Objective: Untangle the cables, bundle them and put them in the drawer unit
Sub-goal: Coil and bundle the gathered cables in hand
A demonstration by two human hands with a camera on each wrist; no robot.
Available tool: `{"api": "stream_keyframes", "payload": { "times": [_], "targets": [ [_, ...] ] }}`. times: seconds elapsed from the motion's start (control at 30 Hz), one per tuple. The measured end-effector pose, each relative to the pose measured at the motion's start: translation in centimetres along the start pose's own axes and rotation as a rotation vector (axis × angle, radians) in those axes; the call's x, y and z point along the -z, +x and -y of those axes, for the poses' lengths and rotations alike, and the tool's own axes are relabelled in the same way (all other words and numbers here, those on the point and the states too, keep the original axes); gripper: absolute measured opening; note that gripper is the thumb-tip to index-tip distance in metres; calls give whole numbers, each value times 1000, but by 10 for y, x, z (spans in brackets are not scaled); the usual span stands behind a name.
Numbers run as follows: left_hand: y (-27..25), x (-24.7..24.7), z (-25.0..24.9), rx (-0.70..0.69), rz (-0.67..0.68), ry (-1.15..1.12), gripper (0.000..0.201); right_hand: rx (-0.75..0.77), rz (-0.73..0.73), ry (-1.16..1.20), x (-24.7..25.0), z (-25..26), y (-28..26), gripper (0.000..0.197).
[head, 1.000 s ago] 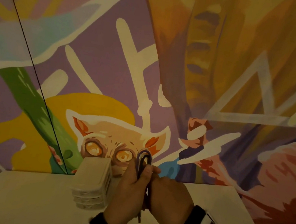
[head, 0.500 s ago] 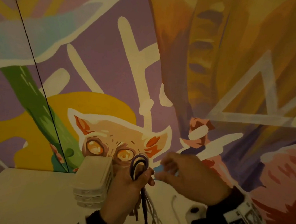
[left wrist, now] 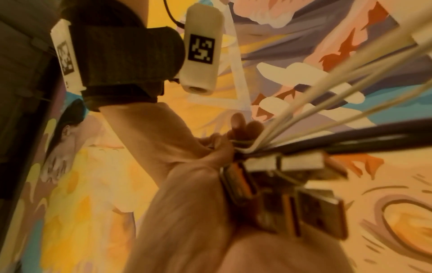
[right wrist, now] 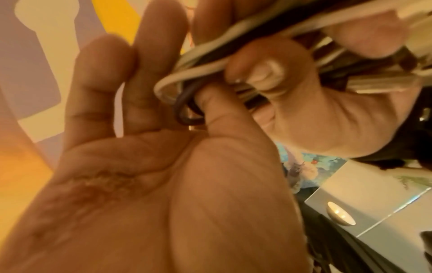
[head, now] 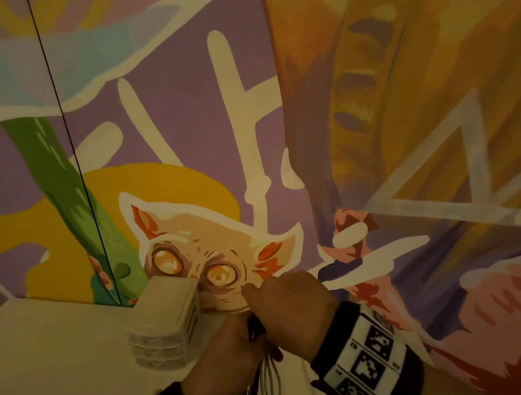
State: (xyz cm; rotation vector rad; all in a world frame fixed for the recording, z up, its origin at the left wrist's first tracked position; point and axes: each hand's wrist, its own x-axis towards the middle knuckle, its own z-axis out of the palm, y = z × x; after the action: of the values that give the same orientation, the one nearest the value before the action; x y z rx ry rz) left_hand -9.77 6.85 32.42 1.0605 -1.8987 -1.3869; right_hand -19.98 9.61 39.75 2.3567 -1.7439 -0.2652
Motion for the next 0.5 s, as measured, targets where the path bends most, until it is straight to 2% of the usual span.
{"api": "stream_keyframes", "payload": {
  "times": [0.07,0.13,0.2,0.3,0.4,0.5],
  "targets": [
    [0,-2,-1,27,30,0,26,14,68,-33,-4,-1,1,26],
    [2,-1,-2,44,34,9,22,17,69,-60,-2,0,0,27],
    [1,3,-5,-9,45,1,31,-7,24,16,-2,0,1,29],
    [1,5,-7,-75,-29,-20,35,-2,-74,131,-2,-3,6,42],
    [6,-1,-6,-53,-65,-5,35,-23,-130,169,-5,-9,11,54],
    [5,3,-7,-144,-93,95,37,51,-119,181,-9,-10,11,49]
  ]
}}
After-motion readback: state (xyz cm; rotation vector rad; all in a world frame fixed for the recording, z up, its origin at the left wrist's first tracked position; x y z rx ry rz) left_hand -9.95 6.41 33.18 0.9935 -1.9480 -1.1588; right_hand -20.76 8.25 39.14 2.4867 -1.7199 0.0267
